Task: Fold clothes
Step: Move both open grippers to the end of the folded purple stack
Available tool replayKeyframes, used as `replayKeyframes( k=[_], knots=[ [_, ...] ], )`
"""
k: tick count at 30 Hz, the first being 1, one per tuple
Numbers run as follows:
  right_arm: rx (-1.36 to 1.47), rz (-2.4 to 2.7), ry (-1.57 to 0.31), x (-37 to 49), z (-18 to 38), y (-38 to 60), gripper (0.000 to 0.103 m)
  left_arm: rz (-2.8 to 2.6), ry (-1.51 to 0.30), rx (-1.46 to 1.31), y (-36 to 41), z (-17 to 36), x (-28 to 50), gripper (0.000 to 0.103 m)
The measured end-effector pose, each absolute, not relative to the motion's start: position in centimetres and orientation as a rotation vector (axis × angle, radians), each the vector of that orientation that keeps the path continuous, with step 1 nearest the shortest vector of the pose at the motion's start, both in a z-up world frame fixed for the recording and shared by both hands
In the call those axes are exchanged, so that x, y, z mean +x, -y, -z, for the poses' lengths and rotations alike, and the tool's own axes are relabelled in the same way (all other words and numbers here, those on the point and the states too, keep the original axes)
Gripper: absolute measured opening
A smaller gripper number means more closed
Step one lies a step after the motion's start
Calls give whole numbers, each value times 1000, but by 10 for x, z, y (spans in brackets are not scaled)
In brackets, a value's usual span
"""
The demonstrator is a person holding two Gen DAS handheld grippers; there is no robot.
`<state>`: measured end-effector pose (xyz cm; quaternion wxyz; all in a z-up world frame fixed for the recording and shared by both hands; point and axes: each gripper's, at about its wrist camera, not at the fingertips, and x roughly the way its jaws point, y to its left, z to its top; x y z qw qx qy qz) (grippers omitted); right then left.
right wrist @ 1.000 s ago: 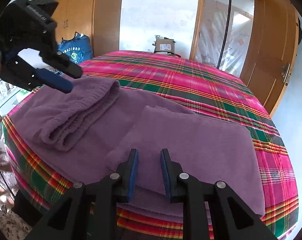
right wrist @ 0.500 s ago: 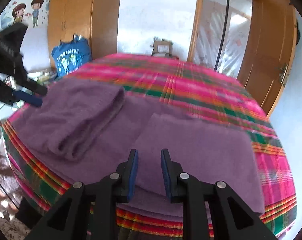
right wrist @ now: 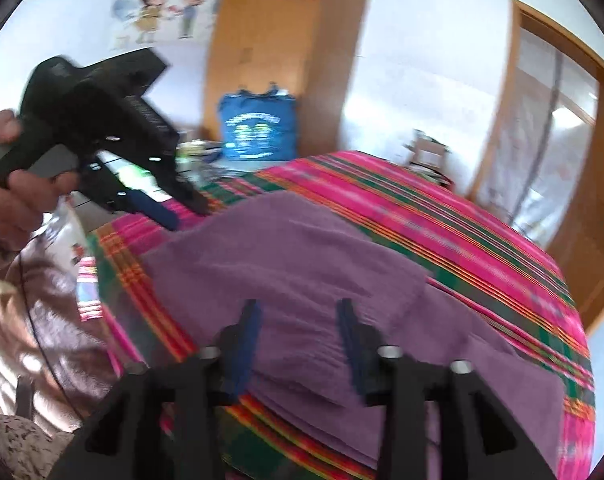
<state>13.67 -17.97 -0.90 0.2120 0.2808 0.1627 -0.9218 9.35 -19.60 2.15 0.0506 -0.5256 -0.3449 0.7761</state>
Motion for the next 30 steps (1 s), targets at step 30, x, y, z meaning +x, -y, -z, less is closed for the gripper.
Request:
replayKeyframes(
  k=[30],
  knots=[
    [724,2314,-634,127,64,302,55,-2233,1157,-1665,207,14,91,41]
  ],
)
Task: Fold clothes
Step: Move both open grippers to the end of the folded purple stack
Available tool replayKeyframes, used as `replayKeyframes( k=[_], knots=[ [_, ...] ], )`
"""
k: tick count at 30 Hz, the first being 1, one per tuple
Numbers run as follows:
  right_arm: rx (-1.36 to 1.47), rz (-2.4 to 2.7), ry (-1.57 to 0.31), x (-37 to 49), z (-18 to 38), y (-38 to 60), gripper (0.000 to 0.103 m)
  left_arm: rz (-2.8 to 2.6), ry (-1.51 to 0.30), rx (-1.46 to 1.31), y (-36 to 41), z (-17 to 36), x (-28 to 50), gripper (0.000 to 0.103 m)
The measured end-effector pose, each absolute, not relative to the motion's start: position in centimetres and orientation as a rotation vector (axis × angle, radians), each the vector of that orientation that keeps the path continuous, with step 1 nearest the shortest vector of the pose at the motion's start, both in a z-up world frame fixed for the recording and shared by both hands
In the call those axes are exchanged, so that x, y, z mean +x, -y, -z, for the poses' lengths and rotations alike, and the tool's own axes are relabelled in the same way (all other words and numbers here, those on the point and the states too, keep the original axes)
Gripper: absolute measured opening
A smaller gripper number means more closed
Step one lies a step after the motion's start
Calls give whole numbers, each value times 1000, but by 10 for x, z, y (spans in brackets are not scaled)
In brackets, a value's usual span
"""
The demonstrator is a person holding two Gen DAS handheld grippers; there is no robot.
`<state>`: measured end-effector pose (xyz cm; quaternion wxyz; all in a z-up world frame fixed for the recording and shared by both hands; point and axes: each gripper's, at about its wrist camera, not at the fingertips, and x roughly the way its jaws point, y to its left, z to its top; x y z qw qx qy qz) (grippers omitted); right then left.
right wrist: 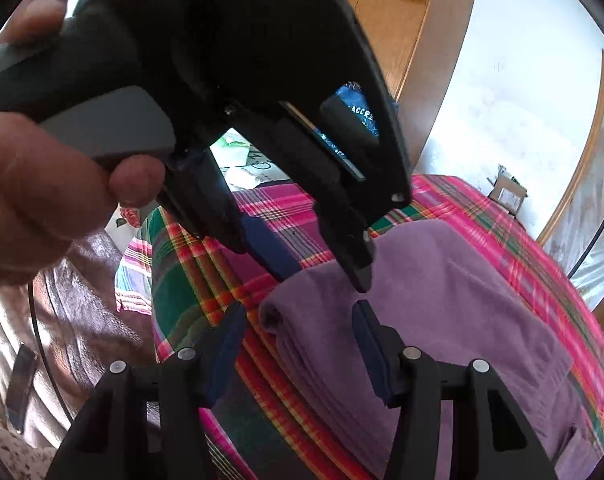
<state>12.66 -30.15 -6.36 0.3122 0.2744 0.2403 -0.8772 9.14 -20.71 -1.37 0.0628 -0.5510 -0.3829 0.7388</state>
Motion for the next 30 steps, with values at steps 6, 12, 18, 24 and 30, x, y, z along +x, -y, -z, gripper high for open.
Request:
replayKeyframes(
  k=[6,12,18,24,30],
  knots=[
    [742,2343,-627,124,67,308,55,-2217,1156,-1661,207,11,90,41],
    [768,2377,-610,122,68,306,45,-2215,1163,-1652,210,10,86,41],
    [778,2403,-632,123,68,306,28,-2264,1152,-1628,215,7,83,41],
    [790,2403,-577,123,63,299,18,-2199,1168,-1626,218,15,66,41],
    [751,2409,-540,131,59,294,18,-2154,1196,-1584,217,18,48,41]
  ],
)
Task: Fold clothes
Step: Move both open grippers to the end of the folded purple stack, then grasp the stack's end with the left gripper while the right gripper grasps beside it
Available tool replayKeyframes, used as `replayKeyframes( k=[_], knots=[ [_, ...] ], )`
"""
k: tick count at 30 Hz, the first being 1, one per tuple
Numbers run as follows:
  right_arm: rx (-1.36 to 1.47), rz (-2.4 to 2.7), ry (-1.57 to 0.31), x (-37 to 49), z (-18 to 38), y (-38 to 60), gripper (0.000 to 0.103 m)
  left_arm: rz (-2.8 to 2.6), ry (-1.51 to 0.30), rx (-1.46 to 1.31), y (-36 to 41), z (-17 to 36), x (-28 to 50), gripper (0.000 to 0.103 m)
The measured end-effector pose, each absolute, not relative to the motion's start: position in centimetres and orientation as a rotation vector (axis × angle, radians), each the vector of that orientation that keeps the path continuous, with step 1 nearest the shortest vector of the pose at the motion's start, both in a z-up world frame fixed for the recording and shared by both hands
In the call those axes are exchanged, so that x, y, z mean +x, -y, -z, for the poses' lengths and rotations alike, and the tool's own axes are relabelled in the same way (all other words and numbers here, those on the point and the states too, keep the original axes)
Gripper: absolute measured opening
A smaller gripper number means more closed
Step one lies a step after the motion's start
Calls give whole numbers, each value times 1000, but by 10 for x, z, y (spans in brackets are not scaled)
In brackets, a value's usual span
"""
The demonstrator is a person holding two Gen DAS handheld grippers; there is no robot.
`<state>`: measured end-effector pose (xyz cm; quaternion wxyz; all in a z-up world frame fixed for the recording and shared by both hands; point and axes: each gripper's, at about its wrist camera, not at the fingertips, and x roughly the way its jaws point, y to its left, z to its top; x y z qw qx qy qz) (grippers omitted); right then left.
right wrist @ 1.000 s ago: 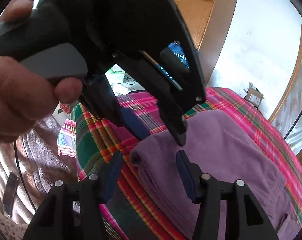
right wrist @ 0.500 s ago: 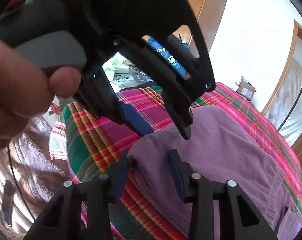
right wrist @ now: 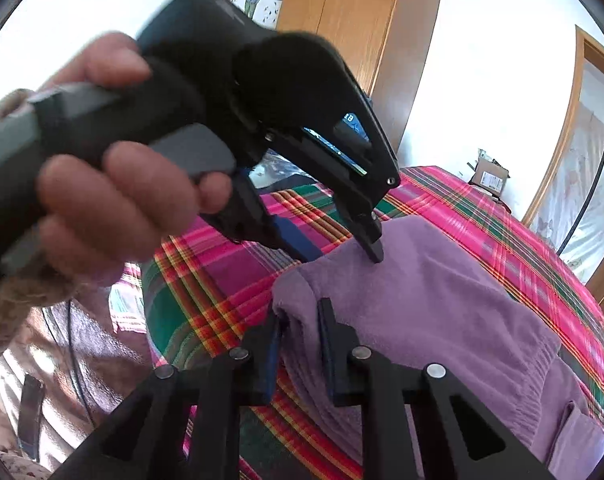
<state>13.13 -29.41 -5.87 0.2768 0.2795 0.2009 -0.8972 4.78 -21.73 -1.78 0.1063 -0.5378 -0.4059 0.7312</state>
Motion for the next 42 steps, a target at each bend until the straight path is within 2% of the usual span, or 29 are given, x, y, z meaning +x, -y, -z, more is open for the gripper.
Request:
replayKeyframes(
  k=[9,17,24,28,31,42],
  knots=[
    [752,2405,-483,129,51,296,18,-2106,1247,-1571,227,26,25,40],
    [750,2401,-449,127,44,292,18,-2103,1168,-1599,215,21,-4,40],
    [755,2400,-421,124,44,287,18,-2035,1199,-1591,210,22,-24,39],
    [753,2400,-404,123,41,284,18,-1973,1249,-1598,211,25,-26,32],
    [749,2402,-400,124,40,283,18,-1971,1280,-1609,214,26,-23,19],
    [687,2428,-346,134,22,274,17,-2015,1243,-1565,209,-14,-12,17]
  ],
)
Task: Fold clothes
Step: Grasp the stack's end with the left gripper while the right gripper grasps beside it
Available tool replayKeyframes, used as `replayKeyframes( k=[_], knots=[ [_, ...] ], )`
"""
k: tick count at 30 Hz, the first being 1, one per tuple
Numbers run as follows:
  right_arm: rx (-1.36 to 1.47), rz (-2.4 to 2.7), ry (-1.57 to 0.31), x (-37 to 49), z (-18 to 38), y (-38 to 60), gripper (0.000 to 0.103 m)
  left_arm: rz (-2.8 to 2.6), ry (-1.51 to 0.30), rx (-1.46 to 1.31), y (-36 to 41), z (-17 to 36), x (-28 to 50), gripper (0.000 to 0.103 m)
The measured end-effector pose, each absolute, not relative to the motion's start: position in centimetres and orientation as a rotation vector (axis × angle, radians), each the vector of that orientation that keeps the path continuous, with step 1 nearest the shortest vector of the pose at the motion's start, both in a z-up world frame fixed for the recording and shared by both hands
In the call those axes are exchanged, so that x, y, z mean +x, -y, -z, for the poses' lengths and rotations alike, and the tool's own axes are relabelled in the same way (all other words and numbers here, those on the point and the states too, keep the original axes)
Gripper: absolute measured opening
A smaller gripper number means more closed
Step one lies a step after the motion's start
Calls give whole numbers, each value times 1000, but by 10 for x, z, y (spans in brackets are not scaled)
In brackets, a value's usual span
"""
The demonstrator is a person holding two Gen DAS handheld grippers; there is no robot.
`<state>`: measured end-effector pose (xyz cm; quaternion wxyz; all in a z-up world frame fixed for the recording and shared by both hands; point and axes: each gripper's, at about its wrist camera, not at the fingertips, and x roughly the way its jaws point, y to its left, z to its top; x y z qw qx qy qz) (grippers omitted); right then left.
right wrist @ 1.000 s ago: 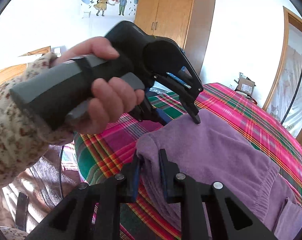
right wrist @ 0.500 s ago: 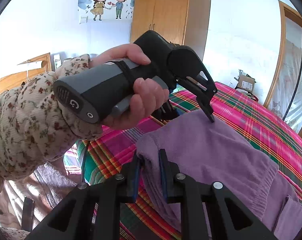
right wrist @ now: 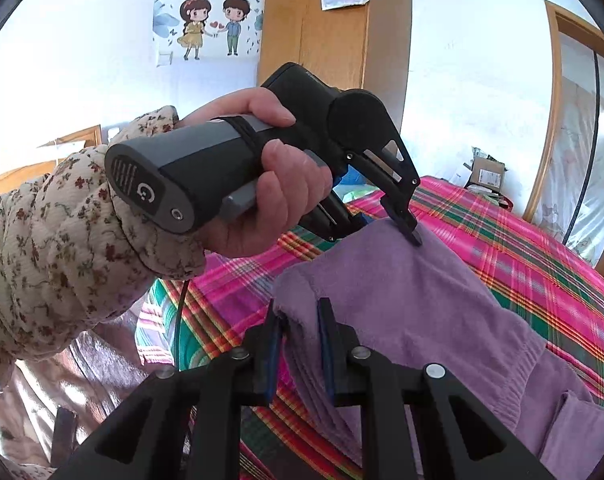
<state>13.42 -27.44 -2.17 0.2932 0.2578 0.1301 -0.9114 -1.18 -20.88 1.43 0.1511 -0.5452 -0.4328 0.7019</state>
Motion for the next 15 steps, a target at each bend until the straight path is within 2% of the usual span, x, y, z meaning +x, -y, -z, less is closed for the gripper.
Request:
replayKeyframes(
  k=[7,15],
  knots=[
    [636,2446,-283,140,6,265,17,-2039,1229,-1535,201,-33,-9,17],
    [670,2411,-254,140,11,261,17,-2035,1279,-1598,206,-19,-4,15]
  ],
)
